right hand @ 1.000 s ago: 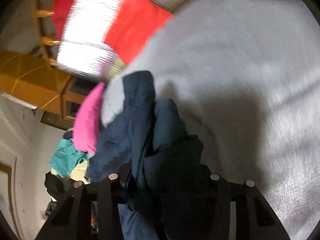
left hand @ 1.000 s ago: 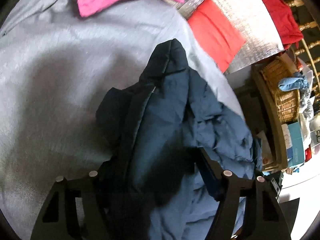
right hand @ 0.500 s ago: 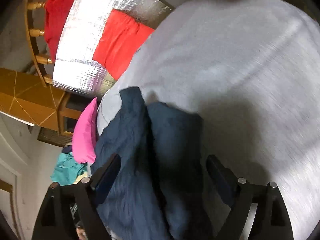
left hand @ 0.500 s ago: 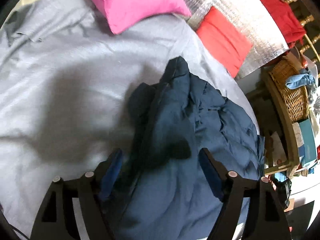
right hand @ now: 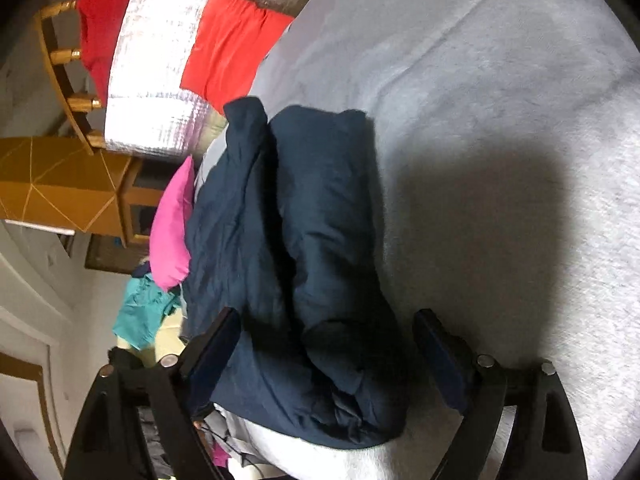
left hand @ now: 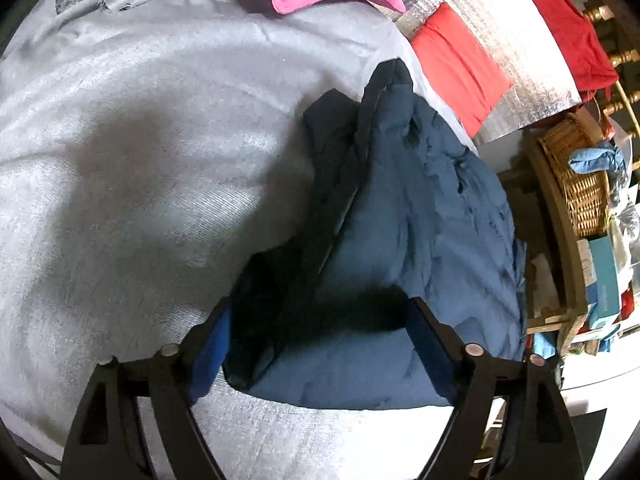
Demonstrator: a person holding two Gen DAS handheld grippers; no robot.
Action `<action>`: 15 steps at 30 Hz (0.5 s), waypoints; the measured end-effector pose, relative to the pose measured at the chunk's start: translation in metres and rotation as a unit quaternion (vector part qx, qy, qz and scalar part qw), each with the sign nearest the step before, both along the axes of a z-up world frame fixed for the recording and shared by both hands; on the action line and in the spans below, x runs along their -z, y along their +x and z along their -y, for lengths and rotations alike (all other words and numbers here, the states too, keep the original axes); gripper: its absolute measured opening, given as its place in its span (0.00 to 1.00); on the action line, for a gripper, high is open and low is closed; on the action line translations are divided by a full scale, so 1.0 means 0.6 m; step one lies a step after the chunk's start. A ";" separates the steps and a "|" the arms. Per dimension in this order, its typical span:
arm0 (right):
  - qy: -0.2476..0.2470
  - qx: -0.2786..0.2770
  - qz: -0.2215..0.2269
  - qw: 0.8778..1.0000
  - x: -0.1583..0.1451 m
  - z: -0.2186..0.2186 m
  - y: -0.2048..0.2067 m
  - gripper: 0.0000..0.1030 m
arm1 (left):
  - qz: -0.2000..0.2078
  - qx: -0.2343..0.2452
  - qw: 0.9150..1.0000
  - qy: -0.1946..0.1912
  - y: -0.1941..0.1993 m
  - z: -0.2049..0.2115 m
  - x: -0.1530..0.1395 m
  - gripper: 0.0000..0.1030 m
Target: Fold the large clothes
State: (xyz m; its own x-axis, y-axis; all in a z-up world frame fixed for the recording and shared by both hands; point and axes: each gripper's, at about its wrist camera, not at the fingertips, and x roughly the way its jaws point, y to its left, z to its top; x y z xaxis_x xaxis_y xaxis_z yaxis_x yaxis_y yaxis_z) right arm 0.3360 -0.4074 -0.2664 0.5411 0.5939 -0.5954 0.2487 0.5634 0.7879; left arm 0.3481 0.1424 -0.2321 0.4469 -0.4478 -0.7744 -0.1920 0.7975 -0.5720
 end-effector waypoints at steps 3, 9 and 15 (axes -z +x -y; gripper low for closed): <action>0.001 -0.012 0.015 1.000 -0.004 -0.025 0.015 0.94 | 0.006 0.010 1.000 0.012 0.005 0.014 0.003 0.86; -0.099 -0.048 0.035 0.993 -0.023 -0.105 0.040 0.71 | 0.026 0.015 1.000 0.002 0.018 0.019 -0.001 0.78; -0.140 -0.028 0.097 0.985 -0.068 -0.133 0.046 0.56 | 0.055 0.004 0.998 -0.010 0.018 0.018 -0.024 0.64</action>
